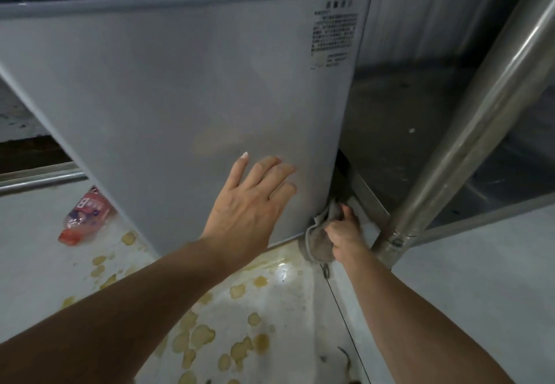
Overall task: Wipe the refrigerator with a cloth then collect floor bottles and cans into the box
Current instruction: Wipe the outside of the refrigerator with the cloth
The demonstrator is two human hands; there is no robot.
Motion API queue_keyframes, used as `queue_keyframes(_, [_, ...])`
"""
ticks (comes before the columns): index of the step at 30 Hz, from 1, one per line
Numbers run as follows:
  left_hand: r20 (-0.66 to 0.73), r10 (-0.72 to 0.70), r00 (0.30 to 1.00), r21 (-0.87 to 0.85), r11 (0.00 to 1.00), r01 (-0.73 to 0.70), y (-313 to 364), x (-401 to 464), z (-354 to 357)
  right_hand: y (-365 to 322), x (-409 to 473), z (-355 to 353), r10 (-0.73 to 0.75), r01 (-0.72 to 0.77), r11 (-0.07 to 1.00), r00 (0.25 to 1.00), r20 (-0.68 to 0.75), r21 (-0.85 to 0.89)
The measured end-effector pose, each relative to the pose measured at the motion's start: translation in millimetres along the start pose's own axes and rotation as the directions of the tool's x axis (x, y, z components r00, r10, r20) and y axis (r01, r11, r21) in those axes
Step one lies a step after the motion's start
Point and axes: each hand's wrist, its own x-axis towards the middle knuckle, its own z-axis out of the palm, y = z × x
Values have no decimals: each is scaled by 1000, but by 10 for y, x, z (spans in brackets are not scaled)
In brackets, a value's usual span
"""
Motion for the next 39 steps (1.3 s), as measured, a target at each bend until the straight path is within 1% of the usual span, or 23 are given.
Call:
queue_keyframes(2, [8, 12, 1000, 46, 999, -12, -10, 23, 47, 30, 107, 56, -52, 52, 993, 999, 3, -103])
queue_keyframes(4, [22, 9, 1000, 94, 996, -11, -31, 35, 89, 44, 176, 105, -68, 70, 988, 997, 20, -136])
queue_keyframes(6, [39, 0, 999, 130, 991, -5, -64, 36, 112, 74, 214, 144, -63, 64, 989, 998, 7, -136])
queue_keyframes(7, [47, 0, 999, 152, 988, -7, -80, 30, 117, 98, 235, 150, -47, 47, 996, 999, -8, -82])
queue_keyframes(9, [61, 16, 998, 190, 981, -27, -116, 8, 113, 103, 227, 164, 37, -36, 991, 999, -7, 132])
queue_keyframes(10, [75, 29, 997, 206, 977, -44, -128, -1, 104, 83, 211, 162, 63, -61, 978, 998, -3, 201])
queue_keyframes(14, [181, 26, 983, 287, 955, -78, -146, -12, 23, -128, 137, 164, 7, -5, 970, 1000, -11, 244])
queue_keyframes(16, [225, 14, 974, 288, 954, -80, -142, -21, 16, -271, 51, 162, -30, 34, 959, 999, -15, 281])
queue_keyframes(20, [271, 1, 963, 321, 943, -91, -123, -9, -23, -506, -143, 166, -27, 19, 911, 1000, 13, 411])
queue_keyframes(22, [284, 6, 959, 324, 941, -102, -122, 6, -83, -617, -224, 173, -49, 42, 896, 999, 4, 442])
queue_keyframes(24, [304, 10, 953, 317, 942, -111, -123, 25, -139, -730, -291, 180, -88, 96, 886, 995, -39, 454])
queue_keyframes(26, [324, 13, 946, 314, 942, -121, -126, 21, -180, -832, -353, 191, -128, 151, 885, 988, -81, 440])
queue_keyframes(29, [333, 19, 943, 288, 950, -121, -119, -1, -223, -962, -439, 201, -161, 190, 882, 982, -103, 431])
queue_keyframes(34, [302, 32, 953, 223, 969, -104, -104, 79, -352, -1274, -656, 193, -224, 267, 864, 963, -149, 427])
queue_keyframes(39, [267, 46, 963, 200, 975, -102, -133, 246, -565, -1724, -959, 92, -298, 345, 848, 938, -176, 402])
